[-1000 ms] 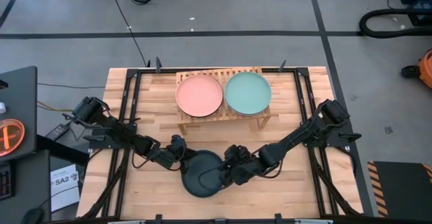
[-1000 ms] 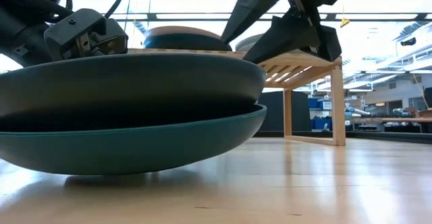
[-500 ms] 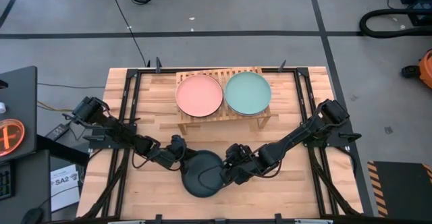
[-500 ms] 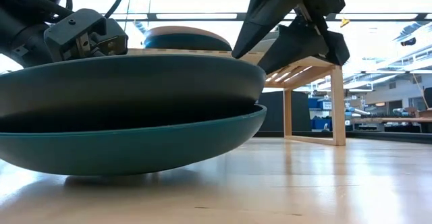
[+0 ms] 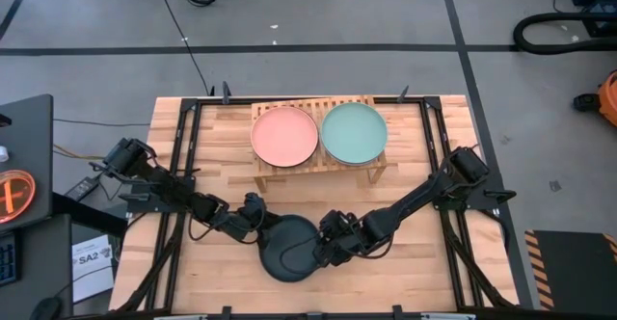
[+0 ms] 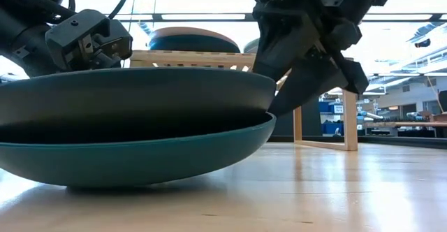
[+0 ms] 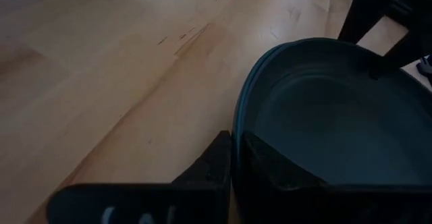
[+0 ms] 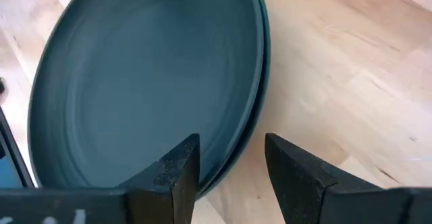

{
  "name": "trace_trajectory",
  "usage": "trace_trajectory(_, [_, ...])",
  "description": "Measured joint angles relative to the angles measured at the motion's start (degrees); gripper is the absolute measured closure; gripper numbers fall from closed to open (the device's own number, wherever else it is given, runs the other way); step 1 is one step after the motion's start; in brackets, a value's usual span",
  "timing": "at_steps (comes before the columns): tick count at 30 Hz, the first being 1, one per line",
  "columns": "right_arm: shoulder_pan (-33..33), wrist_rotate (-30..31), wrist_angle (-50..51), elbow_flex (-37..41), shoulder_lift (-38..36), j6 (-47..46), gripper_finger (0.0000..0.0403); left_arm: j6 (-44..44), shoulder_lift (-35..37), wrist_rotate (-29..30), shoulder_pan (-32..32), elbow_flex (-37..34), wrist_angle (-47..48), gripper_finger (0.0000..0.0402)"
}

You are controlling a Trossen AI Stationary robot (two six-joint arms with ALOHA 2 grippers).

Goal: Place and stack plates onto a shelf
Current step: Stack the black plate on top of the pink plate on shelf

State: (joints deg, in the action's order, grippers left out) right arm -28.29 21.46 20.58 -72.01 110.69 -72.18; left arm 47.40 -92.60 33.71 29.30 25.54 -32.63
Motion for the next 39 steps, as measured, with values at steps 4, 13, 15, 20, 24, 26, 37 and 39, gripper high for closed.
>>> trace_trajectory(4, [0.0, 0.5, -0.1, 0.0, 0.0, 0.2, 0.0234, 0.0, 0.0, 0.1, 0.0, 0.0, 0.0, 0.037])
trace_trajectory(13, [0.0, 1.1, -0.3, 0.0, -0.3, 0.3, 0.0294, 0.0, 0.0, 0.1, 0.0, 0.0, 0.2, 0.0369])
trace_trajectory(15, [0.0, 1.1, -0.3, 0.0, -0.3, 0.3, 0.0314, 0.1, 0.0, 0.1, 0.0, 0.0, 0.2, 0.037])
trace_trajectory(20, [0.2, 1.0, 0.2, 0.0, -0.3, -0.7, 0.0357, 0.2, 0.0, 0.2, 0.0, 0.0, 0.0, 0.0369])
trace_trajectory(24, [0.6, 0.0, 1.1, 0.0, -0.3, -3.5, 0.0372, 0.2, 0.0, 0.2, 0.0, 0.0, -0.1, 0.0368])
trace_trajectory(26, [0.9, -0.7, 1.4, 0.0, -0.3, -4.1, 0.0373, 0.2, 0.0, 0.2, 0.0, 0.0, -0.1, 0.0368])
trace_trajectory(37, [1.3, -1.2, 1.6, 0.0, -0.3, -4.4, 0.0377, 3.0, 0.0, -0.9, 0.0, 0.0, -0.1, 0.0367])
trace_trajectory(39, [1.3, -1.2, 1.5, 0.0, -0.3, -4.4, 0.0378, 3.0, 0.0, -0.9, 0.0, 0.0, -0.1, 0.0365])
